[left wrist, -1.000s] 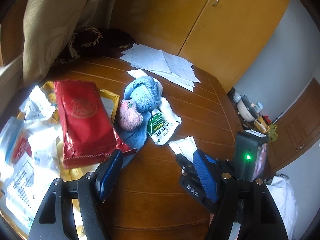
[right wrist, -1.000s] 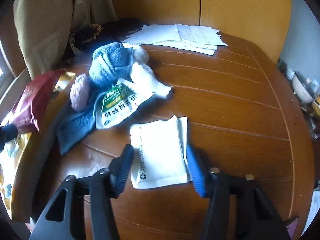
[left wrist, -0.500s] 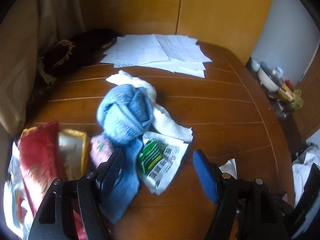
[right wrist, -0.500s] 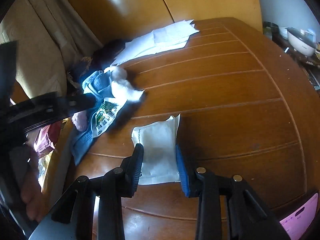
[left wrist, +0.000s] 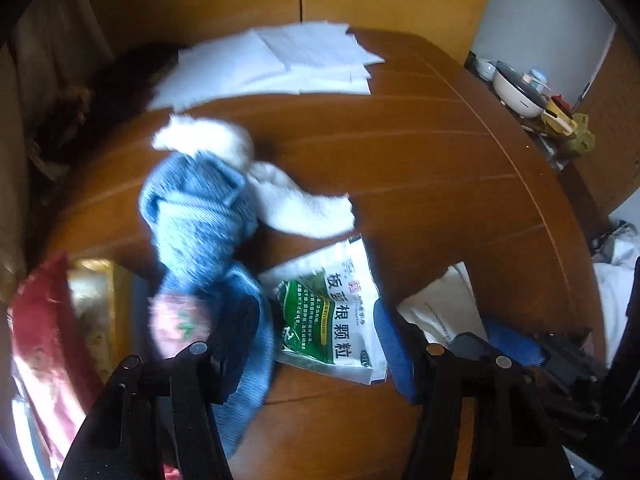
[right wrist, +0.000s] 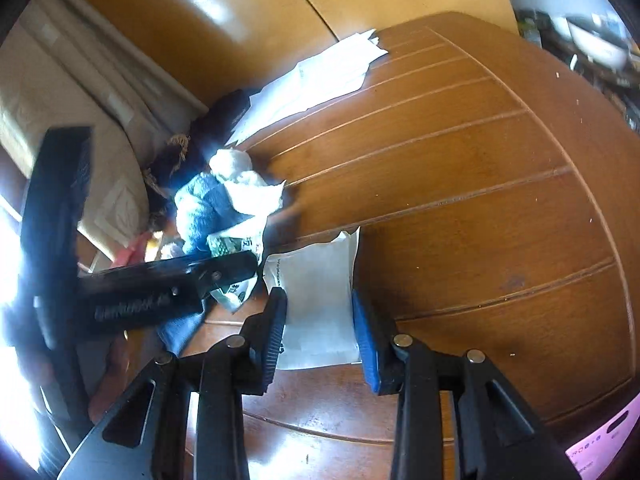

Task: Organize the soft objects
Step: 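Grasp the white square packet with right tool while left tool grasps the green-label packet, then carry both held packets up and over the tray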

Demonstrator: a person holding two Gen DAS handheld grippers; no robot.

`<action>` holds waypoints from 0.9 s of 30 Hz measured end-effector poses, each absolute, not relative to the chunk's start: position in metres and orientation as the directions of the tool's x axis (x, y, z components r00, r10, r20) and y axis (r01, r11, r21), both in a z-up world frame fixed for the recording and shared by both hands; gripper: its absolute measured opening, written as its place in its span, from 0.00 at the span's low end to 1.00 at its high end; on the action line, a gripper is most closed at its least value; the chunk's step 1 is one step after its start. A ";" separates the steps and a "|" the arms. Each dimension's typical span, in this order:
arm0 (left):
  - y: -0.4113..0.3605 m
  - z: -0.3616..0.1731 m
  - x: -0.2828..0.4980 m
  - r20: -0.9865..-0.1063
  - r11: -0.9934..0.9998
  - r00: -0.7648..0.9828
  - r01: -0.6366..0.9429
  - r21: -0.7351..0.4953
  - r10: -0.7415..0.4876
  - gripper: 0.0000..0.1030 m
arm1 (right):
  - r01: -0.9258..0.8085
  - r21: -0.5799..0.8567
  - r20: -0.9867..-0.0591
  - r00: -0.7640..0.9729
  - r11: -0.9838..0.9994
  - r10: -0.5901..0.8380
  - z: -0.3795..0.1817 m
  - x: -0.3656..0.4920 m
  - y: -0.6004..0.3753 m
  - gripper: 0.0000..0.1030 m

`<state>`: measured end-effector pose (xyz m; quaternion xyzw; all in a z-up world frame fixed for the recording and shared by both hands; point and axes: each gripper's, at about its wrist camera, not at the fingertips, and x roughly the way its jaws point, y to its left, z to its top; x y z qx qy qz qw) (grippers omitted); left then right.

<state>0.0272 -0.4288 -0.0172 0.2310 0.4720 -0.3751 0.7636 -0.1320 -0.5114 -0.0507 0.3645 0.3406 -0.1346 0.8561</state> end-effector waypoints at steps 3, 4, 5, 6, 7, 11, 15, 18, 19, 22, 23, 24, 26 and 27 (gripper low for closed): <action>-0.428 -0.021 0.032 -0.897 0.640 0.278 0.768 -0.007 -0.343 0.61 | 0.483 0.515 -0.690 0.724 0.708 0.009 -0.048 -0.131 -0.507 0.32; -0.430 -0.022 0.034 -0.901 0.644 0.269 0.764 -0.016 -0.341 0.61 | 0.480 0.505 -0.692 0.722 0.717 0.004 -0.047 -0.131 -0.505 0.32; -0.433 -0.024 0.036 -0.903 0.644 0.258 0.764 -0.026 -0.343 0.61 | 0.482 0.506 -0.690 0.723 0.715 0.000 -0.047 -0.132 -0.505 0.32; -0.435 -0.025 0.036 -0.905 0.639 0.253 0.768 -0.028 -0.343 0.59 | 0.488 0.508 -0.690 0.724 0.710 -0.005 -0.047 -0.133 -0.506 0.32; -0.438 -0.027 0.037 -0.909 0.635 0.250 0.772 -0.022 -0.335 0.49 | 0.493 0.508 -0.691 0.723 0.706 -0.008 -0.047 -0.134 -0.508 0.32; -0.438 -0.032 0.030 -0.912 0.622 0.253 0.783 -0.003 -0.324 0.41 | 0.495 0.515 -0.688 0.726 0.700 -0.007 -0.048 -0.133 -0.510 0.32; -0.428 -0.029 0.025 -0.898 0.638 0.269 0.770 -0.017 -0.348 0.24 | 0.499 0.513 -0.686 0.727 0.699 -0.015 -0.048 -0.133 -0.509 0.32; -0.416 -0.020 0.021 -0.881 0.652 0.260 0.755 -0.069 -0.394 0.23 | 0.500 0.508 -0.687 0.727 0.701 -0.020 -0.048 -0.135 -0.509 0.32; -0.411 -0.016 0.019 -0.879 0.659 0.257 0.747 -0.083 -0.402 0.23 | 0.499 0.508 -0.685 0.729 0.702 -0.022 -0.048 -0.136 -0.509 0.32; -0.393 -0.002 0.008 -0.855 0.672 0.246 0.725 -0.151 -0.457 0.23 | 0.496 0.492 -0.686 0.727 0.715 -0.033 -0.047 -0.136 -0.507 0.32; -0.384 0.003 0.004 -0.840 0.677 0.244 0.713 -0.182 -0.484 0.23 | 0.495 0.486 -0.686 0.727 0.720 -0.036 -0.046 -0.136 -0.505 0.32; -0.377 0.006 -0.001 -0.827 0.681 0.242 0.701 -0.213 -0.508 0.23 | 0.487 0.483 -0.681 0.732 0.727 -0.038 -0.044 -0.136 -0.503 0.32; -0.355 0.014 -0.007 -0.795 0.687 0.239 0.670 -0.281 -0.558 0.23 | 0.464 0.479 -0.657 0.752 0.746 -0.046 -0.038 -0.137 -0.499 0.32; -0.345 0.017 -0.010 -0.782 0.693 0.250 0.657 -0.297 -0.571 0.23 | 0.455 0.476 -0.646 0.762 0.752 -0.052 -0.035 -0.138 -0.497 0.31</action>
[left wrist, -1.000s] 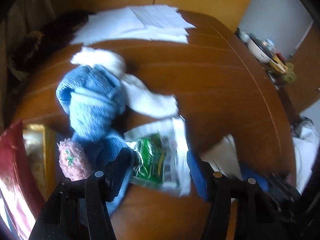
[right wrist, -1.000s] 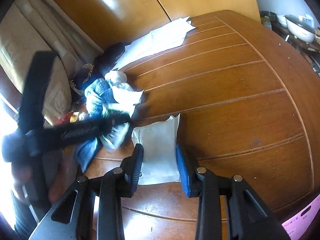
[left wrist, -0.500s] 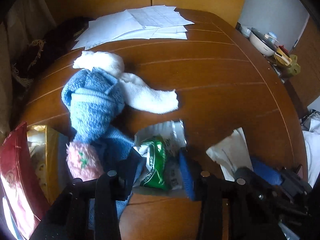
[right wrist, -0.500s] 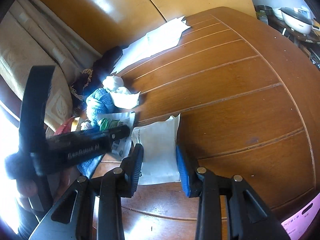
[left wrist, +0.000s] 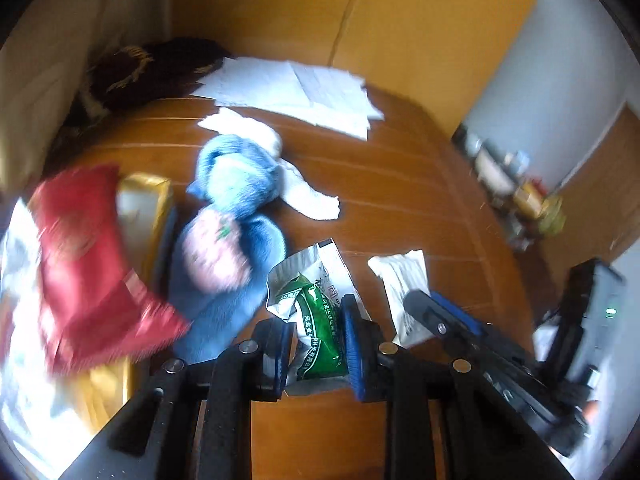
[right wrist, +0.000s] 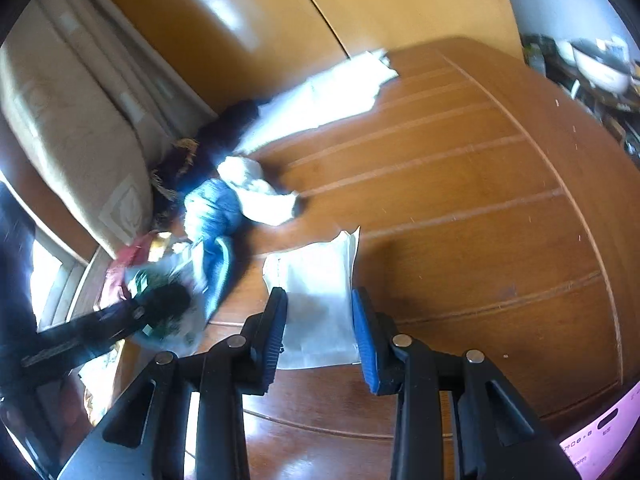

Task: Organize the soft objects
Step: 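Carry both held packets up and over the tray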

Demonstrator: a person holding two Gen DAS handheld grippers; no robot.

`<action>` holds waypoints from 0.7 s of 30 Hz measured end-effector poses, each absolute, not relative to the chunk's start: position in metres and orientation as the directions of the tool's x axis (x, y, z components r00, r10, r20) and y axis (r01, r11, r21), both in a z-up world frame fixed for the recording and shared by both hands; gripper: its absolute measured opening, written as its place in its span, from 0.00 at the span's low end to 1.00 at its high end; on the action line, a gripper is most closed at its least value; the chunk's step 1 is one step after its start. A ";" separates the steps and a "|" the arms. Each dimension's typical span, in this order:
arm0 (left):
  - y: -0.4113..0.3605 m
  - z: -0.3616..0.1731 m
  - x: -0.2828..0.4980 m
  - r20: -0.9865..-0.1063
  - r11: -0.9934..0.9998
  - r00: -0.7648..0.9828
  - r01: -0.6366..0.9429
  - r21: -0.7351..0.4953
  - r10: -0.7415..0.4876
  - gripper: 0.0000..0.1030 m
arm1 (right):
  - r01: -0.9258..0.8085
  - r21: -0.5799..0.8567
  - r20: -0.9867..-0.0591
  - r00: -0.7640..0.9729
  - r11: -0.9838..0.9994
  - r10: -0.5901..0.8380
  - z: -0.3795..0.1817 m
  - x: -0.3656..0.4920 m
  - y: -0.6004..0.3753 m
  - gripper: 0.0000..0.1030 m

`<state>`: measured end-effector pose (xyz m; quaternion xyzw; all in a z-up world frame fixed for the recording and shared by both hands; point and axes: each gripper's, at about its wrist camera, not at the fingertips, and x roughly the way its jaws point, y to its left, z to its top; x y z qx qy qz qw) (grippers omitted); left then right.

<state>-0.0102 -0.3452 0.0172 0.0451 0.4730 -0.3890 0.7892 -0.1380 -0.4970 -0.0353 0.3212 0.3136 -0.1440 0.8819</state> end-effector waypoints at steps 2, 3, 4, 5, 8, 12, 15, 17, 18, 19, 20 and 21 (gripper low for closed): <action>-0.332 0.022 -0.017 -0.760 0.706 0.292 0.645 -0.291 -0.580 0.23 | 0.433 0.482 -0.618 0.784 0.762 -0.055 -0.030 -0.141 -0.494 0.31; -0.325 0.023 -0.019 -0.752 0.709 0.301 0.640 -0.297 -0.586 0.23 | 0.421 0.490 -0.605 0.795 0.763 -0.049 -0.029 -0.142 -0.493 0.31; -0.318 0.024 -0.021 -0.746 0.709 0.299 0.633 -0.312 -0.595 0.23 | 0.406 0.501 -0.592 0.805 0.764 -0.039 -0.027 -0.142 -0.493 0.31; -0.309 0.025 -0.023 -0.738 0.708 0.296 0.623 -0.332 -0.606 0.23 | 0.390 0.514 -0.581 0.813 0.764 -0.023 -0.026 -0.143 -0.492 0.31; -0.270 0.030 -0.023 -0.702 0.706 0.297 0.580 -0.406 -0.647 0.23 | 0.367 0.545 -0.569 0.822 0.754 0.011 -0.021 -0.142 -0.481 0.31; -0.215 0.042 -0.015 -0.663 0.725 0.346 0.512 -0.460 -0.664 0.23 | 0.291 0.591 -0.538 0.837 0.752 0.098 -0.010 -0.135 -0.446 0.31; -0.177 0.049 -0.005 -0.646 0.754 0.405 0.470 -0.459 -0.646 0.23 | 0.218 0.586 -0.504 0.852 0.780 0.140 0.008 -0.129 -0.415 0.31; -0.158 0.048 0.002 -0.653 0.785 0.445 0.440 -0.437 -0.613 0.23 | 0.158 0.577 -0.486 0.855 0.801 0.182 0.022 -0.121 -0.392 0.32; -0.149 0.045 0.005 -0.653 0.791 0.454 0.424 -0.441 -0.606 0.23 | 0.137 0.570 -0.483 0.854 0.810 0.195 0.027 -0.117 -0.383 0.32; -0.144 0.041 0.008 -0.655 0.790 0.448 0.416 -0.450 -0.609 0.23 | 0.111 0.556 -0.482 0.851 0.824 0.210 0.034 -0.110 -0.370 0.32; -0.139 0.038 0.011 -0.658 0.787 0.437 0.410 -0.461 -0.613 0.23 | 0.092 0.546 -0.480 0.849 0.833 0.221 0.038 -0.104 -0.361 0.32; -0.133 0.034 0.013 -0.657 0.784 0.432 0.402 -0.472 -0.618 0.23 | 0.075 0.534 -0.482 0.845 0.842 0.230 0.042 -0.097 -0.352 0.32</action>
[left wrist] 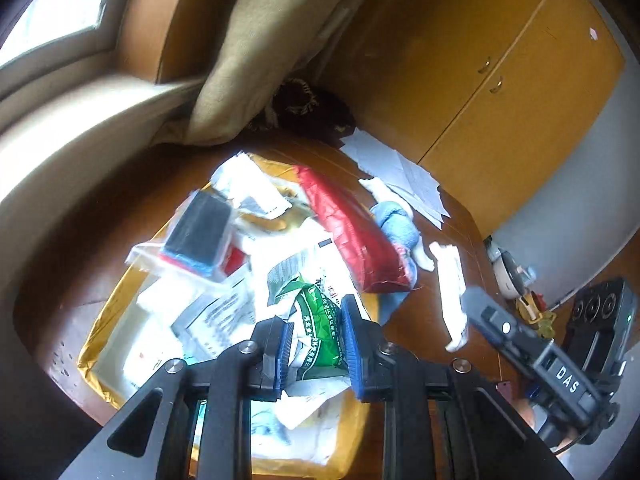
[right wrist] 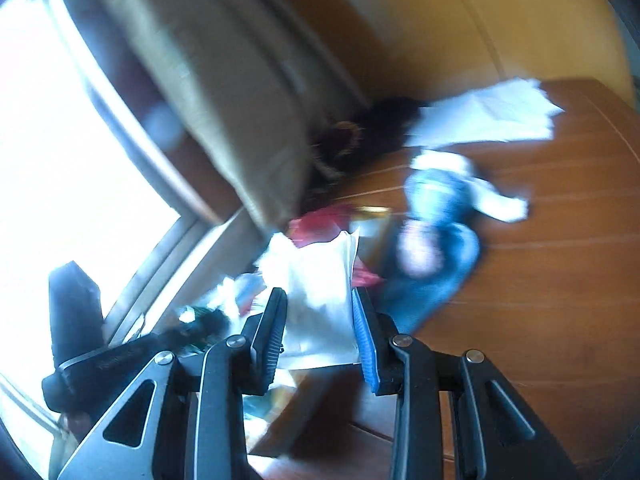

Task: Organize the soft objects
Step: 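Carry both held packets up and over the tray, then open both tools over the tray to drop the packets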

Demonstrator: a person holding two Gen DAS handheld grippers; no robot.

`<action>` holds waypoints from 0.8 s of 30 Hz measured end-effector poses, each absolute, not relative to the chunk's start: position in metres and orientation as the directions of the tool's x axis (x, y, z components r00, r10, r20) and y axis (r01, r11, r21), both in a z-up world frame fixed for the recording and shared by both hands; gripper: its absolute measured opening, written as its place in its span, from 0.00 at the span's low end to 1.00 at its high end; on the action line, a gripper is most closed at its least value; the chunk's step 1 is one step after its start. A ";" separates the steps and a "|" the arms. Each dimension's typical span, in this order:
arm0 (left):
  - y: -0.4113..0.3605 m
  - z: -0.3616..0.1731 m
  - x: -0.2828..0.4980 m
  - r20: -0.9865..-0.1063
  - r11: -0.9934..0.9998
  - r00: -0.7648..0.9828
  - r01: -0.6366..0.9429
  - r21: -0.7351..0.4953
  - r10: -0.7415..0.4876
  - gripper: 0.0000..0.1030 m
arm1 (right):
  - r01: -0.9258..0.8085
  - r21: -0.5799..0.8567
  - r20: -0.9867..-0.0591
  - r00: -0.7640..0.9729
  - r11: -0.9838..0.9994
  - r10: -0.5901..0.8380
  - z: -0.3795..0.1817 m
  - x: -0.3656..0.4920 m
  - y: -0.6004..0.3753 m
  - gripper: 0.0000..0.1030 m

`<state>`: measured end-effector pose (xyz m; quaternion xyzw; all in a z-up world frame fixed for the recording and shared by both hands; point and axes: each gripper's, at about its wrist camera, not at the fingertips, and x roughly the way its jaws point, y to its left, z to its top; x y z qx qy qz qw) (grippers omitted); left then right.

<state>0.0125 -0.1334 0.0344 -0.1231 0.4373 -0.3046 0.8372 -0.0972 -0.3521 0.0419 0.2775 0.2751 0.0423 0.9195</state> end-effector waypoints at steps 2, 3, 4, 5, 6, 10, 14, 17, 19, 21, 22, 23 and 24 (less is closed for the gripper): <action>-0.127 0.031 0.014 -0.656 0.786 0.436 0.399 -0.473 -0.616 0.23 | 0.038 0.511 -0.498 0.828 0.859 0.259 0.048 -0.078 -0.334 0.32; -0.124 0.030 0.016 -0.654 0.785 0.437 0.400 -0.473 -0.617 0.23 | 0.024 0.502 -0.506 0.819 0.864 0.272 0.050 -0.066 -0.326 0.32; -0.122 0.028 0.017 -0.656 0.784 0.433 0.402 -0.474 -0.618 0.23 | 0.014 0.491 -0.513 0.813 0.871 0.276 0.051 -0.058 -0.321 0.32; -0.120 0.026 0.017 -0.658 0.783 0.430 0.404 -0.472 -0.619 0.23 | 0.008 0.471 -0.525 0.806 0.882 0.273 0.053 -0.046 -0.314 0.32; -0.119 0.025 0.018 -0.662 0.786 0.429 0.407 -0.465 -0.615 0.23 | 0.012 0.455 -0.537 0.802 0.891 0.263 0.054 -0.036 -0.308 0.32; -0.121 0.020 0.022 -0.672 0.782 0.411 0.421 -0.459 -0.616 0.23 | 0.018 0.411 -0.588 0.769 0.912 0.249 0.054 0.006 -0.291 0.32; -0.124 0.014 0.026 -0.687 0.779 0.384 0.427 -0.460 -0.616 0.23 | 0.025 0.373 -0.612 0.758 0.928 0.226 0.050 0.024 -0.280 0.32; -0.123 0.012 0.030 -0.694 0.786 0.388 0.422 -0.451 -0.606 0.23 | 0.055 0.367 -0.635 0.745 0.928 0.207 0.043 0.031 -0.279 0.33; -0.123 0.011 0.030 -0.700 0.797 0.401 0.422 -0.431 -0.591 0.23 | 0.065 0.380 -0.643 0.735 0.923 0.214 0.038 0.035 -0.279 0.37; -0.122 0.009 0.029 -0.700 0.795 0.397 0.422 -0.435 -0.593 0.26 | 0.097 0.379 -0.652 0.734 0.920 0.191 0.034 0.036 -0.281 0.37; -0.121 0.008 0.029 -0.698 0.792 0.393 0.418 -0.445 -0.599 0.35 | 0.095 0.388 -0.647 0.737 0.917 0.197 0.033 0.035 -0.282 0.40; -0.119 0.007 0.029 -0.696 0.791 0.390 0.409 -0.455 -0.602 0.41 | 0.091 0.399 -0.642 0.738 0.913 0.207 0.033 0.034 -0.282 0.44; -0.118 0.006 0.028 -0.695 0.791 0.391 0.398 -0.465 -0.604 0.47 | 0.088 0.408 -0.636 0.741 0.909 0.214 0.034 0.033 -0.282 0.46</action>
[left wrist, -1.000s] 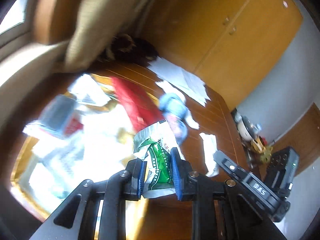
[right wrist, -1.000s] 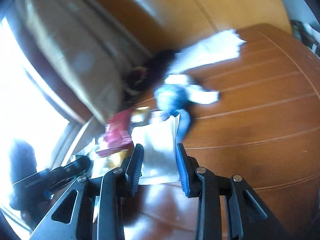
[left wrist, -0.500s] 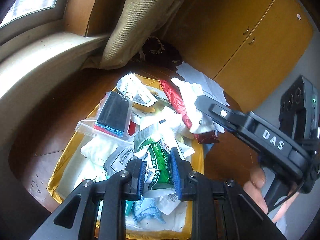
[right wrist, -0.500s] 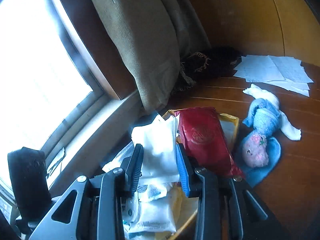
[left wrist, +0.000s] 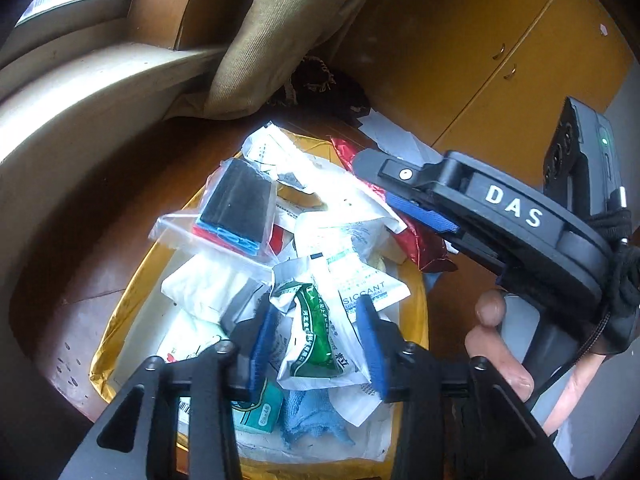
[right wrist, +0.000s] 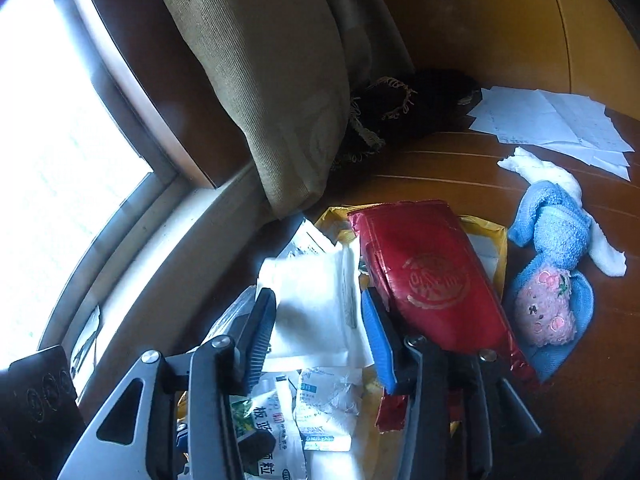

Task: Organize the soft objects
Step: 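Open both tools over the tray to drop the packets, then move left tool to the pink puff on the blue towel and close on it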

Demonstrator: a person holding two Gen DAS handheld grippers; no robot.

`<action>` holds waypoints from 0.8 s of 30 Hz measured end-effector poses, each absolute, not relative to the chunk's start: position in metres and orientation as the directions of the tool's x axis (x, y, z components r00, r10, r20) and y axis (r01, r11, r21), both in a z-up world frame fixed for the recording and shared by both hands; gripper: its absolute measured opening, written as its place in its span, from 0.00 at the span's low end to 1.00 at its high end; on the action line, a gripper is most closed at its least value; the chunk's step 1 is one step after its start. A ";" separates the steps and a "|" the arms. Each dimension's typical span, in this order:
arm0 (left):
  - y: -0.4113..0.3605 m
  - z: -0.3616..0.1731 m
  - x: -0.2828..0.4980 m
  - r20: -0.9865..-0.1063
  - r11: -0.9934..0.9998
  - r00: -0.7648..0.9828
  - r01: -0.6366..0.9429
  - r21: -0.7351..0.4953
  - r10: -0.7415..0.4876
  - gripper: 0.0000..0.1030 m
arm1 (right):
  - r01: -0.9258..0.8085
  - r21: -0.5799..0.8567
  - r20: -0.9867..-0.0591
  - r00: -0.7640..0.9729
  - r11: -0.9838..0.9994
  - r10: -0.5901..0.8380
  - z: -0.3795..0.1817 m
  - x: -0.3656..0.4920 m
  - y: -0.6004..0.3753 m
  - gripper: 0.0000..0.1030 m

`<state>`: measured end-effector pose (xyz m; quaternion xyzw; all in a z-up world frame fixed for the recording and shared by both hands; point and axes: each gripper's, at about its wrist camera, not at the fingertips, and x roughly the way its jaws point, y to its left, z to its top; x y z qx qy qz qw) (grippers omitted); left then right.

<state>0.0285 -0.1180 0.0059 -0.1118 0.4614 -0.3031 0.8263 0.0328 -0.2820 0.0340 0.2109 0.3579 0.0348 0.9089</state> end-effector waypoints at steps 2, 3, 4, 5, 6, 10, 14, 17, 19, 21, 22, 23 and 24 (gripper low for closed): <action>-0.117 0.006 0.028 -0.691 0.787 0.386 0.386 -0.481 -0.611 0.48 | 0.077 0.418 -0.617 0.755 0.905 0.221 0.039 0.026 -0.284 0.50; -0.117 0.008 0.027 -0.692 0.789 0.388 0.386 -0.479 -0.609 0.48 | 0.072 0.423 -0.606 0.764 0.903 0.223 0.043 0.021 -0.287 0.50; -0.117 0.010 0.025 -0.692 0.795 0.398 0.384 -0.470 -0.602 0.48 | 0.068 0.428 -0.593 0.774 0.901 0.223 0.047 0.016 -0.290 0.51; -0.118 0.012 0.023 -0.690 0.800 0.413 0.386 -0.459 -0.594 0.48 | 0.065 0.432 -0.576 0.787 0.900 0.220 0.053 0.007 -0.295 0.52; -0.119 0.015 0.020 -0.688 0.805 0.426 0.392 -0.445 -0.588 0.48 | 0.065 0.434 -0.562 0.799 0.898 0.214 0.057 -0.001 -0.300 0.53; -0.119 0.025 0.009 -0.677 0.831 0.487 0.389 -0.397 -0.551 0.59 | 0.102 0.462 -0.515 0.840 0.881 0.173 0.066 -0.042 -0.337 0.60; -0.121 0.032 0.006 -0.675 0.852 0.520 0.340 -0.398 -0.524 0.61 | 0.198 0.476 -0.525 0.846 0.857 0.096 0.053 -0.073 -0.380 0.61; -0.133 0.045 -0.006 -0.648 0.836 0.530 0.386 -0.390 -0.547 0.61 | 0.262 0.518 -0.545 0.835 0.815 0.078 0.038 -0.088 -0.409 0.61; -0.147 0.051 -0.016 -0.633 0.813 0.516 0.436 -0.386 -0.577 0.65 | 0.281 0.535 -0.559 0.825 0.796 0.085 0.030 -0.092 -0.423 0.61; -0.162 0.055 -0.024 -0.630 0.792 0.493 0.473 -0.386 -0.601 0.65 | 0.301 0.553 -0.578 0.810 0.777 0.098 0.021 -0.094 -0.434 0.61; -0.170 0.056 -0.027 -0.631 0.783 0.479 0.487 -0.387 -0.610 0.65 | 0.305 0.567 -0.578 0.809 0.765 0.105 0.019 -0.095 -0.440 0.61; -0.176 0.058 -0.031 -0.633 0.775 0.467 0.499 -0.388 -0.617 0.65 | 0.304 0.576 -0.578 0.808 0.759 0.114 0.017 -0.097 -0.445 0.61; -0.184 0.060 -0.033 -0.635 0.767 0.456 0.510 -0.389 -0.624 0.65 | 0.310 0.579 -0.581 0.806 0.754 0.114 0.015 -0.099 -0.449 0.61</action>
